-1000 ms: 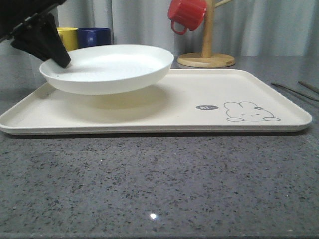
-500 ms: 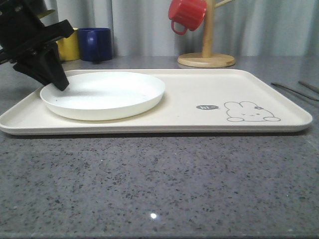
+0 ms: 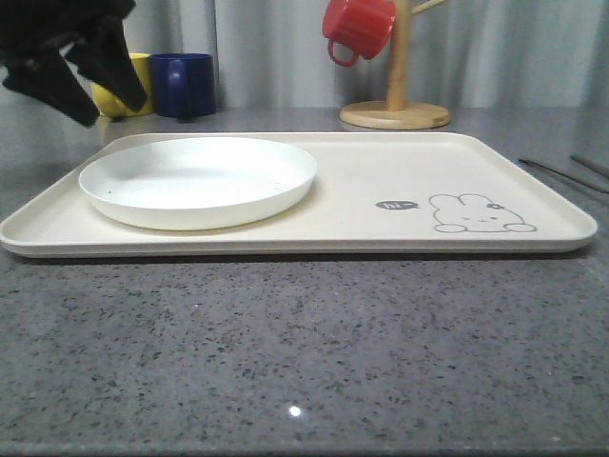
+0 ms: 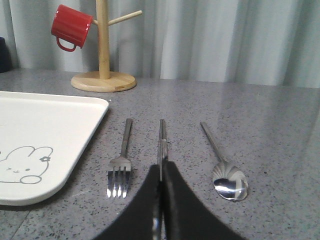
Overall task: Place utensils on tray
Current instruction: 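Open the left gripper and raise it away from the plate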
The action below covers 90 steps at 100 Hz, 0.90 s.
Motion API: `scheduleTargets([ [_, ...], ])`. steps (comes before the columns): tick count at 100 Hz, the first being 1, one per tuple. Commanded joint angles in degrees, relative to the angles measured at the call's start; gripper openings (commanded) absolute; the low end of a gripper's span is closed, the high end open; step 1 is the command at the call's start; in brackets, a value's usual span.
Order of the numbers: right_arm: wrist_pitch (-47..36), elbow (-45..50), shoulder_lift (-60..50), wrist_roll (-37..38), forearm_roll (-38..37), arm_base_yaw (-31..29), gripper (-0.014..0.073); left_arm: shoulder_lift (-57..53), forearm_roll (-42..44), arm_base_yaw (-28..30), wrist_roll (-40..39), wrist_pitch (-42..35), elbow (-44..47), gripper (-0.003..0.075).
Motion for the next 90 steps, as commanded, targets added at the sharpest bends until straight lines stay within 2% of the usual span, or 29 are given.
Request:
scheduleTargets([
  [1, -4.5, -0.1, 0.0, -0.6, -0.3, 0.1, -0.0069, -7.4, -1.9, -0.5, 1.0, -4.5, -0.4, 0.0412],
  [23, -4.5, -0.1, 0.0, -0.6, -0.3, 0.1, -0.0069, -19.3, -1.9, -0.5, 2.7, -15.0, 9.9, 0.0412],
  [52, -4.5, -0.1, 0.0, -0.6, -0.3, 0.1, -0.0069, -39.6, -1.9, -0.5, 4.1, -31.1, 31.3, 0.0412],
  [75, -4.5, -0.1, 0.0, -0.6, -0.3, 0.1, -0.0069, -55.9, -1.7, -0.5, 4.1, -39.6, 46.0, 0.0411],
  [90, -4.5, -0.1, 0.0, -0.6, -0.3, 0.1, -0.0069, -65.7, -1.5, -0.5, 4.1, -41.4, 52.3, 0.0411],
])
